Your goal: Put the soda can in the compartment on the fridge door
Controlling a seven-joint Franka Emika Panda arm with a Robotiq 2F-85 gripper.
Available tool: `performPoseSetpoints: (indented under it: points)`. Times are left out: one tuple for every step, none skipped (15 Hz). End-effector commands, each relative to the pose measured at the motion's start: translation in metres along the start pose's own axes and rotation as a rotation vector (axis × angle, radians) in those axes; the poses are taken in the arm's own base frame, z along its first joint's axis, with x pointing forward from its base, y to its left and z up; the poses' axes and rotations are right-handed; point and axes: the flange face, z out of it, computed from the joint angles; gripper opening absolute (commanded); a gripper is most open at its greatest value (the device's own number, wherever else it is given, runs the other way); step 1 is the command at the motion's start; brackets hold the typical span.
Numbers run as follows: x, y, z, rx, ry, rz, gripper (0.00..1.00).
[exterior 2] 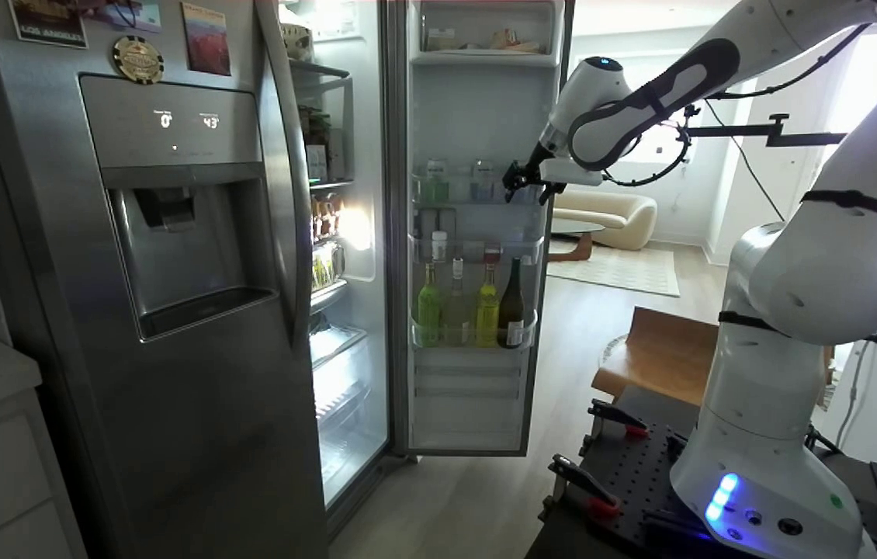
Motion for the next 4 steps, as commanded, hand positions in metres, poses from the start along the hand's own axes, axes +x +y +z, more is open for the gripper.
performPoseSetpoints:
  points:
    - [-0.0021, 0.0018, 0.0030, 0.002, -0.004, 0.002, 1.00]
    - [-0.0032, 0.0023, 0.0036, 0.001, -0.006, 0.003, 1.00]
    - [-0.0038, 0.0024, 0.0039, 0.001, -0.007, 0.003, 1.00]
    - [-0.0039, 0.0022, 0.0040, 0.001, -0.007, 0.002, 1.00]
